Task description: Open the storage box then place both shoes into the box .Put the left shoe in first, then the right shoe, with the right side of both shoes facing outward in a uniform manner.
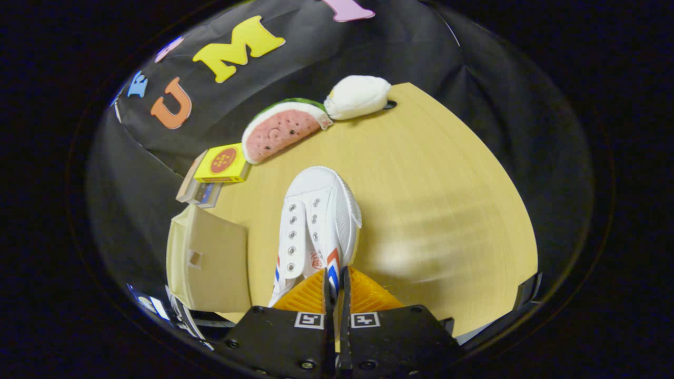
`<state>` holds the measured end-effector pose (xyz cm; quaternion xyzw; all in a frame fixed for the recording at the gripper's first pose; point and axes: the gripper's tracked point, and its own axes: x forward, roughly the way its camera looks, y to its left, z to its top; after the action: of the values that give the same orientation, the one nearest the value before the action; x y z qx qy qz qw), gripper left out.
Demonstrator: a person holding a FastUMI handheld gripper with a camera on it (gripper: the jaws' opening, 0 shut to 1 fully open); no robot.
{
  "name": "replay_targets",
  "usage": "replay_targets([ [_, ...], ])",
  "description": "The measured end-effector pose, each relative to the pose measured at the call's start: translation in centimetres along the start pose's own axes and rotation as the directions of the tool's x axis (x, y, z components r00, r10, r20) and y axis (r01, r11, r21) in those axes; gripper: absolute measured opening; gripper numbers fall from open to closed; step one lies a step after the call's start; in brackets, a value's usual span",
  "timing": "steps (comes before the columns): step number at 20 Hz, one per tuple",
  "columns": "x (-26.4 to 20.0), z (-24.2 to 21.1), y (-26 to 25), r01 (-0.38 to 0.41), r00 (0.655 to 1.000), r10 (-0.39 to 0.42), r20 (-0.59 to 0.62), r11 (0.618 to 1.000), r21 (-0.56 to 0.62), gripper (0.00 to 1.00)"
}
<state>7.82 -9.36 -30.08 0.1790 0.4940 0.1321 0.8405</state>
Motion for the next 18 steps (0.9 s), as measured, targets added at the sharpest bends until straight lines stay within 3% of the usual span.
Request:
replay_targets([
  [6, -4.1, 0.6, 14.6, -0.094, 0.992, 0.097, 0.077, 0.995, -0.034, 0.03],
  [12, -3.2, -1.3, 27.6, -0.123, 0.985, 0.137, 0.104, 0.983, -0.133, 0.04],
  [18, 2.3, -5.7, 32.2, -0.044, 0.993, 0.065, 0.097, 0.978, -0.206, 0.04],
])
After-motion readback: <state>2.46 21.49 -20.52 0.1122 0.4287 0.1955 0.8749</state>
